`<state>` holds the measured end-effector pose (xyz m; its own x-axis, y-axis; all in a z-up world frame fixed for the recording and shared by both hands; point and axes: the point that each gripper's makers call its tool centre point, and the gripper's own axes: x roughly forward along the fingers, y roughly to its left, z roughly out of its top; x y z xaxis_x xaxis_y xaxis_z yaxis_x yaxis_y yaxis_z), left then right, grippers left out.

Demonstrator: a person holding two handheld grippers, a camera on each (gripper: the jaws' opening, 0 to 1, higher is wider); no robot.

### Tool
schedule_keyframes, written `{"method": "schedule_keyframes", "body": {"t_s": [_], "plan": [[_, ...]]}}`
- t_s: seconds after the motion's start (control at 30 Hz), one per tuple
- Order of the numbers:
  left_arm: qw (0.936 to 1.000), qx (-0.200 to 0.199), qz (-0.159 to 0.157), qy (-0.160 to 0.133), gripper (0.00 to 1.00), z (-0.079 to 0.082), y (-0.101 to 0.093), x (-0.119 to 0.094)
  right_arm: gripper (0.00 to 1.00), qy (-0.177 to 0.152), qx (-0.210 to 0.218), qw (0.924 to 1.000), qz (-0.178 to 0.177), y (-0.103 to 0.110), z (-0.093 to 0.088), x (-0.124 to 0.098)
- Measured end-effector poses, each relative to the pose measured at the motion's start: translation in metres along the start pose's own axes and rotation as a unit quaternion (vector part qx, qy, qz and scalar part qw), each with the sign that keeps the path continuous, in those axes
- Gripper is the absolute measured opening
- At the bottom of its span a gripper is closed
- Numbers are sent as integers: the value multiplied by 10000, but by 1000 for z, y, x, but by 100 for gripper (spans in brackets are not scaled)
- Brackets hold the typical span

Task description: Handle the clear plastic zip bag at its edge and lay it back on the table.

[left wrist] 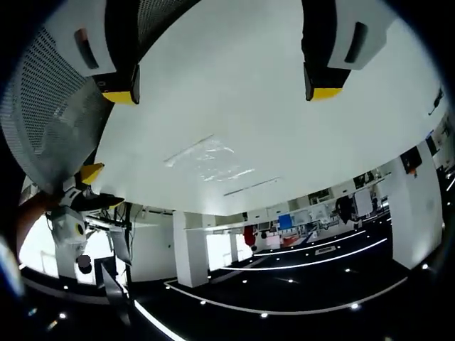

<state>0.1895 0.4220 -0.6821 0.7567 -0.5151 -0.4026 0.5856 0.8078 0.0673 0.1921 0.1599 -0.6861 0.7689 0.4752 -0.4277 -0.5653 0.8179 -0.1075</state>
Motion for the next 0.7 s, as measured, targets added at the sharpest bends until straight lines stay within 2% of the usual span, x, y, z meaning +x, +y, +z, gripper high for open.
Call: {"method": "schedule_keyframes", "body": {"t_s": [0.7], "plan": [[9999, 115, -106, 32, 95, -4, -2, 0, 100, -37, 8, 10000, 10, 1, 1, 0]]}}
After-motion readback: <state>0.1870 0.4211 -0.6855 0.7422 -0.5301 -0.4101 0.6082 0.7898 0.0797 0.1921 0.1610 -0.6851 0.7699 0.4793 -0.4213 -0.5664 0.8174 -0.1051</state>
